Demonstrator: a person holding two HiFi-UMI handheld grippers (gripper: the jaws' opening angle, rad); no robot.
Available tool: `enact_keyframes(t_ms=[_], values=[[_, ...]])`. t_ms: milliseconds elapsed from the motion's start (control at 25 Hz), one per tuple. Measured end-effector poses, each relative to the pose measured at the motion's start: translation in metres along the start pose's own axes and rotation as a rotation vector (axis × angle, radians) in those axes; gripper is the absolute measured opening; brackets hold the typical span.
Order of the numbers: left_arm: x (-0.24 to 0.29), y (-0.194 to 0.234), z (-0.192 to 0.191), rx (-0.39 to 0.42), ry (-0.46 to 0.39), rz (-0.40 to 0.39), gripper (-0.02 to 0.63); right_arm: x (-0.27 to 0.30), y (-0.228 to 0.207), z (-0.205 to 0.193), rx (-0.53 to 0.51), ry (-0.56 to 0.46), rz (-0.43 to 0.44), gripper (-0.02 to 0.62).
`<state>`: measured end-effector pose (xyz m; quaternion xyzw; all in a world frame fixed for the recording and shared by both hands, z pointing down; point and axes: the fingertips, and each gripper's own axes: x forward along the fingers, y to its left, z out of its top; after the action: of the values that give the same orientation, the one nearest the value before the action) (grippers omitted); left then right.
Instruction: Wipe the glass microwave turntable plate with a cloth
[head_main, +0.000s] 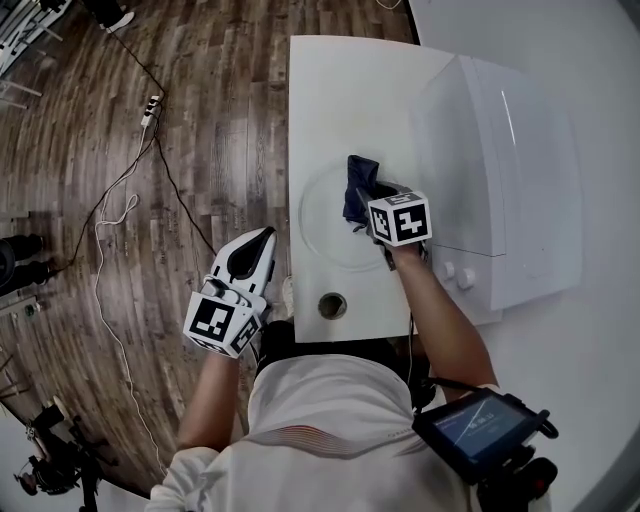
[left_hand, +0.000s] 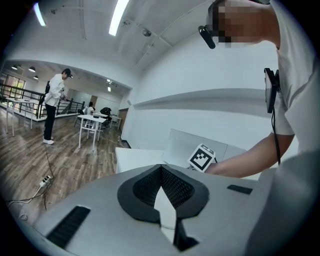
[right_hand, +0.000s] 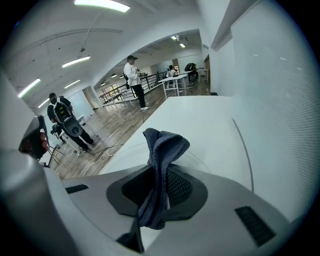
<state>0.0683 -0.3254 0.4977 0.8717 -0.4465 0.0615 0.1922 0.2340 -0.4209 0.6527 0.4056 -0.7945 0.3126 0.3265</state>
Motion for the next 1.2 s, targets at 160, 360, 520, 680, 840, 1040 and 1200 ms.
enact_keyframes(t_ms=[160,360,520,680,840,1040,1200], values=[[0.008,-0.008,-0.002,-0.004,0.003,-0.027,0.011,-0.011,-0.033,-0.010,0.016,0.017,-0.117,0.061],[0.012,-0.011,-0.004,-0.006,0.005,-0.045,0.011,-0.024,-0.063,-0.020,0.026,0.033,-0.227,0.061],[0.013,-0.012,-0.007,-0.006,0.006,-0.052,0.011,-0.029,-0.074,-0.024,0.029,0.044,-0.276,0.061],[0.011,-0.012,-0.008,-0.007,0.012,-0.055,0.011,-0.034,-0.068,-0.018,0.045,0.008,-0.276,0.061],[0.010,-0.011,-0.007,-0.008,0.009,-0.047,0.011,-0.051,-0.019,0.009,0.073,-0.105,-0.149,0.061],[0.007,-0.009,-0.006,-0.002,0.003,-0.034,0.011,-0.073,0.066,0.022,0.046,-0.176,0.062,0.061],[0.002,-0.006,-0.009,0.000,0.004,-0.020,0.011,-0.062,0.111,0.009,0.037,-0.154,0.162,0.061]])
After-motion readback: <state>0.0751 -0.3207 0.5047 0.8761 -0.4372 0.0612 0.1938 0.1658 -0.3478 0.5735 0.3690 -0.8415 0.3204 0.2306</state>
